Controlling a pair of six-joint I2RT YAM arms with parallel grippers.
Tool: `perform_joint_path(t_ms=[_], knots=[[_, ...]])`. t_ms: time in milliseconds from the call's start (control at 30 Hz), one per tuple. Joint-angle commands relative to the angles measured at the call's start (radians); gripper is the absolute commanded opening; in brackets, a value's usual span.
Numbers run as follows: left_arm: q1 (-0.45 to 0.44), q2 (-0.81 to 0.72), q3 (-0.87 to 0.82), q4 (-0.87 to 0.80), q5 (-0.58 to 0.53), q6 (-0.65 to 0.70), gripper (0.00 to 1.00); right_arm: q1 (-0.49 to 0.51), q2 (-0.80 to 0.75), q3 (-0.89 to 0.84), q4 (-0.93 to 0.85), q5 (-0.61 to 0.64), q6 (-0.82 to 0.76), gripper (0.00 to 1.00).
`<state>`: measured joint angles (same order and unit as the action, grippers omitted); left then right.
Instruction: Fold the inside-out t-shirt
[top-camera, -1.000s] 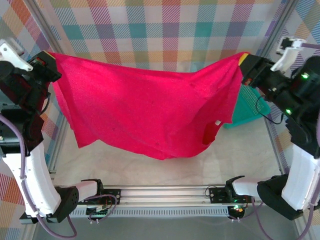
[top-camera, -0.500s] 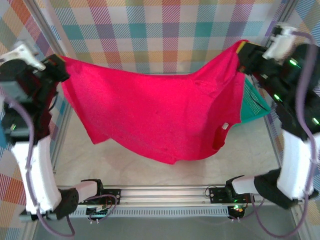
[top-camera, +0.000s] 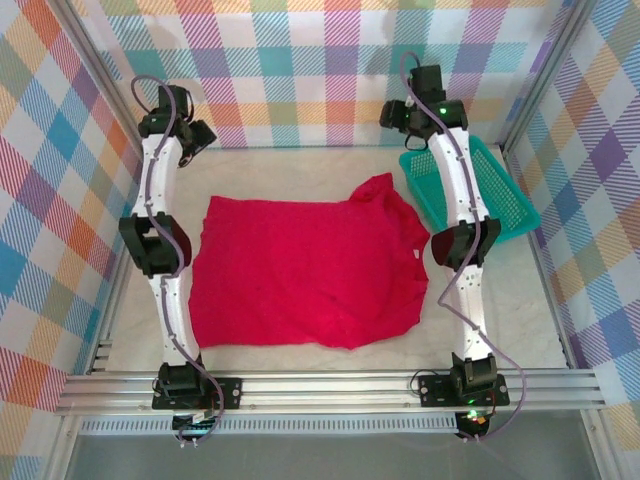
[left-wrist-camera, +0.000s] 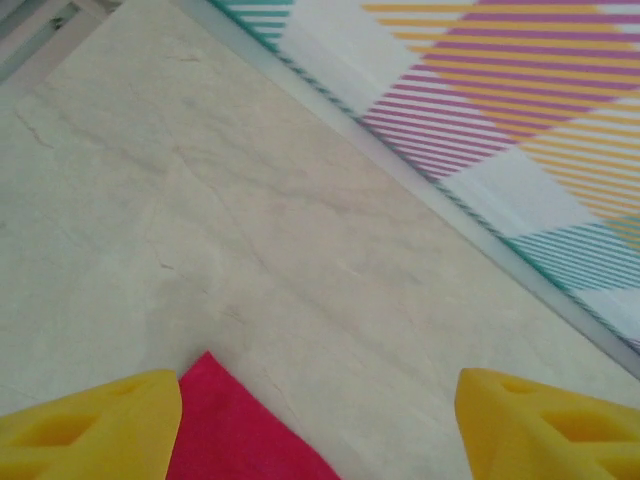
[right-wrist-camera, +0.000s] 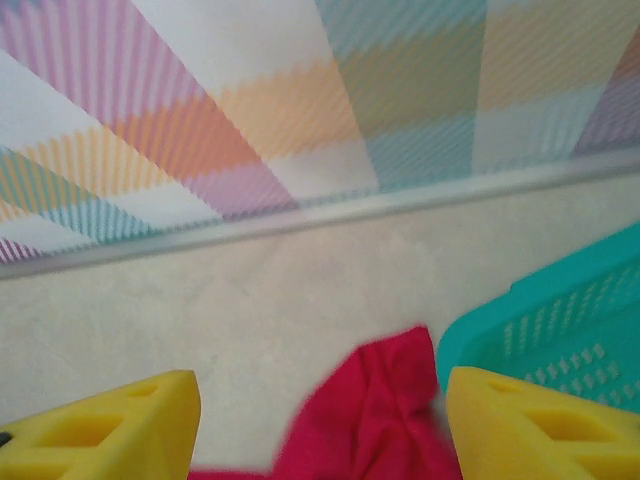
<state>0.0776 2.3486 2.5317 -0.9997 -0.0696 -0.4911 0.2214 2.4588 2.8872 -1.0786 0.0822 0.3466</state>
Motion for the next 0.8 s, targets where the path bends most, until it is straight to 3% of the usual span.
perform_joint_path(t_ms=[0,167,333,567,667,767], knots=[[0.001,-0.101,-0.019,-0.170,-0.069,-0.035,0.73,0.003,-0.151,-0.139,0.005,-0.131,0.083,0.66],[-0.101,-0.473,-0.788,0.276,0.099,-0.095,0.75,0.067,-0.363,-0.625,0.192,-0.209,0.144,0.63],[-0.179,-0.618,-1.179,0.459,0.214,-0.182,0.73,0.123,-0.515,-1.018,0.302,-0.255,0.180,0.62],[-0.180,-0.598,-1.326,0.440,0.150,-0.165,0.74,0.124,-0.672,-1.494,0.496,-0.256,0.256,0.62],[-0.151,-0.541,-1.324,0.442,0.145,-0.169,0.74,0.123,-0.666,-1.598,0.563,-0.263,0.280,0.62],[-0.104,-0.475,-1.298,0.446,0.127,-0.181,0.74,0.116,-0.591,-1.586,0.572,-0.245,0.275,0.61]])
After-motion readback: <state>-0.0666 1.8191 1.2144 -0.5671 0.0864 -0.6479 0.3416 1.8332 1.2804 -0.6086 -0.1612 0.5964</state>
